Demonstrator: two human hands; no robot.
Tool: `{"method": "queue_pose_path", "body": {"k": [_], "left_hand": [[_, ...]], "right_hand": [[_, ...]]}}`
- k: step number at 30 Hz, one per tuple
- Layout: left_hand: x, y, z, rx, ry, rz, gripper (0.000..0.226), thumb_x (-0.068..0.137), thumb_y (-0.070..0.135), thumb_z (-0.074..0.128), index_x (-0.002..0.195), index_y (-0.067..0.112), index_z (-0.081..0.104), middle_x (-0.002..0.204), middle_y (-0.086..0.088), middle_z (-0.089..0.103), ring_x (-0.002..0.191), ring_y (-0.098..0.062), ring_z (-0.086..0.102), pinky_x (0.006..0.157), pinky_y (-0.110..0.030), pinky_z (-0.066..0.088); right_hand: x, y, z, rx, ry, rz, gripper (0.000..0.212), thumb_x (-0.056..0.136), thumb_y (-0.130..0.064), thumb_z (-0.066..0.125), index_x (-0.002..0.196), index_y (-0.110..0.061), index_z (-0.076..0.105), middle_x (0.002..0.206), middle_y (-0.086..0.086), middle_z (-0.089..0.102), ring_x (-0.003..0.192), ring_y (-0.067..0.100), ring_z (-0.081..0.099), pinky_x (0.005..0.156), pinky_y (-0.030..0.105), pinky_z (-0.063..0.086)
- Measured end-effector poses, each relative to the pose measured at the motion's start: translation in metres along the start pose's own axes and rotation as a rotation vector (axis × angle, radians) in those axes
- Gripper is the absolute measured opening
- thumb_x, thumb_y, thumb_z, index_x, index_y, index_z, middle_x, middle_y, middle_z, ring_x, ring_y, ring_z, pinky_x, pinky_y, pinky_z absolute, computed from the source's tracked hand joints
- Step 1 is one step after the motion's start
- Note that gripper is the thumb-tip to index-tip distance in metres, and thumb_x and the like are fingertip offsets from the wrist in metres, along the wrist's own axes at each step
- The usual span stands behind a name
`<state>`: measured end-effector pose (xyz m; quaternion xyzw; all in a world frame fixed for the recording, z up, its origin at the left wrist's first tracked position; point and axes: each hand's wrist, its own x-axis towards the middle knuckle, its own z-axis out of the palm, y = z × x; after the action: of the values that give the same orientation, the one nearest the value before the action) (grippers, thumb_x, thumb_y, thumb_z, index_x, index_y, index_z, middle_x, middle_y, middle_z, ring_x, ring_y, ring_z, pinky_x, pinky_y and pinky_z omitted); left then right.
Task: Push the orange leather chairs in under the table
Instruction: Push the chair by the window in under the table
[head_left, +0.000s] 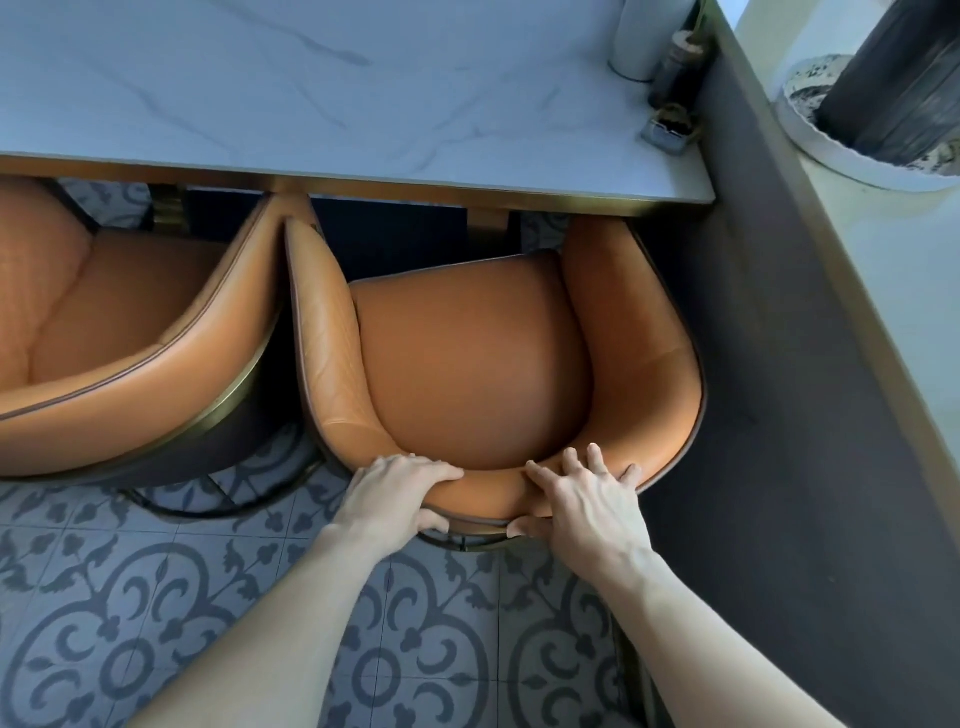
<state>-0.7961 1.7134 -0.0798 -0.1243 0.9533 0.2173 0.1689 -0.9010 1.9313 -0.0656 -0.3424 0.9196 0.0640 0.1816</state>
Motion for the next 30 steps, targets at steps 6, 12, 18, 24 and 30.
{"method": "queue_pose_path", "body": {"k": [6,12,18,24,30], "left_hand": [[0.045,-0.011,-0.025,0.012,-0.016,0.004,0.071,0.076,0.047,0.081,0.139,0.045,0.05,0.138,0.012,0.059,0.127,-0.026,0.052,0.106,-0.044,0.042],[0.045,-0.009,-0.025,0.004,-0.001,0.009,0.071,0.077,0.044,0.082,0.14,0.042,0.05,0.138,0.007,0.06,0.13,-0.022,0.051,0.11,-0.04,0.037],[0.044,-0.011,-0.021,0.004,0.011,0.02,0.071,0.078,0.042,0.081,0.142,0.041,0.05,0.142,0.008,0.057,0.136,-0.021,0.044,0.116,-0.044,0.03],[0.047,-0.014,-0.024,0.032,-0.009,0.038,0.068,0.078,0.048,0.08,0.138,0.043,0.05,0.13,0.011,0.06,0.12,-0.022,0.052,0.103,-0.041,0.041],[0.046,-0.001,-0.024,0.061,-0.05,0.005,0.077,0.079,0.057,0.074,0.144,0.04,0.036,0.138,0.009,0.05,0.129,-0.021,0.042,0.116,-0.048,0.027]], "right_hand": [[0.043,0.005,-0.016,0.009,0.003,0.01,0.085,0.086,-0.084,0.045,0.156,-0.036,0.035,0.149,0.012,0.047,0.145,0.04,0.029,0.106,0.07,0.034],[0.043,0.002,-0.022,0.02,-0.03,0.032,0.087,0.084,-0.084,0.049,0.155,-0.036,0.037,0.149,0.013,0.047,0.147,0.042,0.027,0.107,0.07,0.03],[0.043,0.001,-0.018,0.0,-0.03,0.035,0.083,0.086,-0.081,0.051,0.155,-0.037,0.036,0.154,0.015,0.044,0.15,0.042,0.024,0.108,0.071,0.028],[0.04,0.0,-0.026,-0.029,-0.046,0.045,0.087,0.084,-0.086,0.048,0.156,-0.039,0.034,0.16,0.009,0.042,0.153,0.037,0.023,0.11,0.067,0.03],[0.03,0.014,-0.035,-0.001,-0.046,-0.003,0.099,0.074,-0.087,0.061,0.156,-0.039,0.032,0.157,0.003,0.042,0.153,0.029,0.023,0.114,0.062,0.028]]}}
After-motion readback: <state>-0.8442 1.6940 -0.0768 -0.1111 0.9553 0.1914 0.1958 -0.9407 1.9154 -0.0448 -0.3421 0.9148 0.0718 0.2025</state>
